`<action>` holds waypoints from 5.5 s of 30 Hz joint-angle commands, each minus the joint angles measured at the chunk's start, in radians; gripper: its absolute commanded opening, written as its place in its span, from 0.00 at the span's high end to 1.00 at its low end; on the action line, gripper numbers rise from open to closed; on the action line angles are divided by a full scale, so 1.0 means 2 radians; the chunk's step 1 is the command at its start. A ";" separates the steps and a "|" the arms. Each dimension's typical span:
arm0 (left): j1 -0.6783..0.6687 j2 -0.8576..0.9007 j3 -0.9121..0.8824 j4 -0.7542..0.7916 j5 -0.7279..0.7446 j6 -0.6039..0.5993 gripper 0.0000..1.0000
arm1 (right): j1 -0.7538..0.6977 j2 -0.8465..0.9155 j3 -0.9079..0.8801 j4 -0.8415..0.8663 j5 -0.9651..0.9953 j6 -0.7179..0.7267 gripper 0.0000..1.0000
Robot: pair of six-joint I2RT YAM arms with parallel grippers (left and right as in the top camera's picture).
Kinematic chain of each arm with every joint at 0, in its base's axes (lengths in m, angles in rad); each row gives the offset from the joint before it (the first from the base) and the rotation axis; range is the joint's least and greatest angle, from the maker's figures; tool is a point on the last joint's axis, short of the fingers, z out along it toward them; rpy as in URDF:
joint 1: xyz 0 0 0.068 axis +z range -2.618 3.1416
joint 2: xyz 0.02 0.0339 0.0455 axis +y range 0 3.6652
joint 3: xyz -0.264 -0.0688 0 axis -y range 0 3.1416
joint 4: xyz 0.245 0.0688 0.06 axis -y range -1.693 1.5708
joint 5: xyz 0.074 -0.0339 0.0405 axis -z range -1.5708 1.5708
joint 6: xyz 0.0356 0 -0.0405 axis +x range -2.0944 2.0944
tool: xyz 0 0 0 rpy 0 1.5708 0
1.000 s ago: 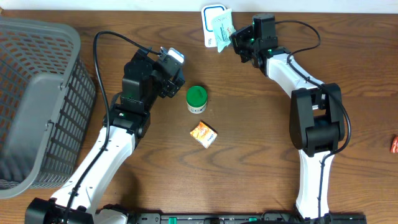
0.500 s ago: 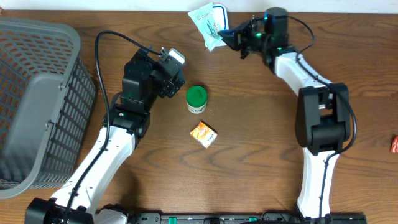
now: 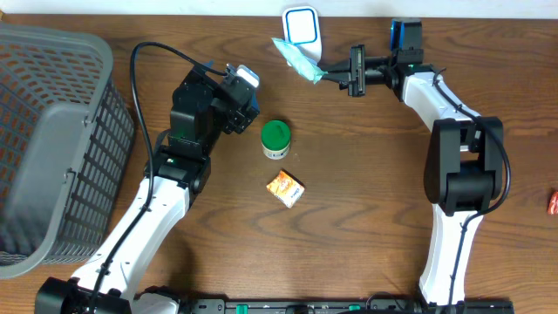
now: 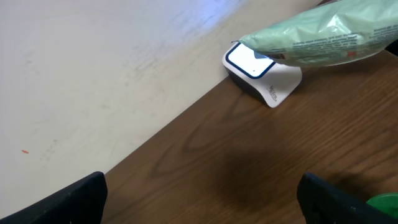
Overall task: Scan the item barcode
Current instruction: 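Hold the wipes pack over the scanner window, turning it, then carry the wipes pack to the right edge and release it, then reach the right gripper to the green-lidded jar, then grasp the green-lidded jar with the right gripper and lift it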
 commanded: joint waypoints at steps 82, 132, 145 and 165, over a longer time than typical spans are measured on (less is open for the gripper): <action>0.002 0.002 0.004 -0.033 -0.006 0.007 0.02 | -0.388 -0.055 -0.002 -0.464 0.984 -0.569 0.01; 0.025 -0.233 0.005 -0.040 -0.172 0.084 0.02 | 0.260 -0.109 0.013 -0.348 0.702 -0.538 0.01; 0.025 -0.235 0.005 -0.063 -0.171 0.084 0.02 | 0.265 -0.083 0.013 -0.316 0.675 -0.575 0.01; 0.025 -0.239 0.005 -0.070 -0.171 0.084 0.02 | 0.286 -0.032 0.013 -0.318 0.676 -0.638 0.08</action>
